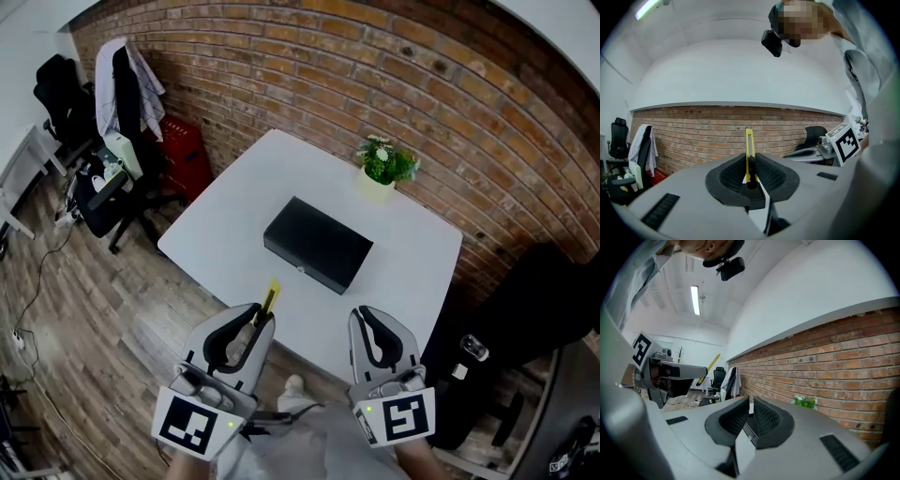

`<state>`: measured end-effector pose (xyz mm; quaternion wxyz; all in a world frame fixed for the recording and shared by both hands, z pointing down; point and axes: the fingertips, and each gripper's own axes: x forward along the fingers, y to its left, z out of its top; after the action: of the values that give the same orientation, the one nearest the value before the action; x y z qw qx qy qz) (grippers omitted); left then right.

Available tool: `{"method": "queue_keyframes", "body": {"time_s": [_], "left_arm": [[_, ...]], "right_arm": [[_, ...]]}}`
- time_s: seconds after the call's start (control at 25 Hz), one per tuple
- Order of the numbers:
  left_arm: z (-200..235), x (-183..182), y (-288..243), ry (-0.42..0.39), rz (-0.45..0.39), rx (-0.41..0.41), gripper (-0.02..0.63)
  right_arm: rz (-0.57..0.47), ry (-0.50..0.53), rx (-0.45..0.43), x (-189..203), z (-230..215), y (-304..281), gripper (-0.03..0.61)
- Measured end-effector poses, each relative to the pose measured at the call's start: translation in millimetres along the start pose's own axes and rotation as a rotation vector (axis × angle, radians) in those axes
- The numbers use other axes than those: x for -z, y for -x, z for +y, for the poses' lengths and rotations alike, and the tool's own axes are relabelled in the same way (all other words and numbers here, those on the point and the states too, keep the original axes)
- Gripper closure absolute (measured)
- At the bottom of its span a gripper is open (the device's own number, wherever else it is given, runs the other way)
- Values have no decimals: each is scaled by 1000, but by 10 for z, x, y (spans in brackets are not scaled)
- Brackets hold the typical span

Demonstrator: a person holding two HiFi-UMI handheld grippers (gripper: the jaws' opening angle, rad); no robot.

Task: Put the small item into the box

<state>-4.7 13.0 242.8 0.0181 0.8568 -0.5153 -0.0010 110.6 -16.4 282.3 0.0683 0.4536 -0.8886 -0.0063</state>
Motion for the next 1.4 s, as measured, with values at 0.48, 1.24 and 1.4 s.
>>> {"method": "queue_keyframes", "body": {"time_s": [0.48,1.24,1.4], "left_arm": [[27,42,-108,3,6,-38,537],[627,194,-381,22,32,8,537],[808,268,-454,27,51,35,537]], "right_arm": [[47,-58,-45,224,-18,-134,522],[148,-74,27,552,157,-798,522],[174,-80,60,687,194,-1013,522]]}}
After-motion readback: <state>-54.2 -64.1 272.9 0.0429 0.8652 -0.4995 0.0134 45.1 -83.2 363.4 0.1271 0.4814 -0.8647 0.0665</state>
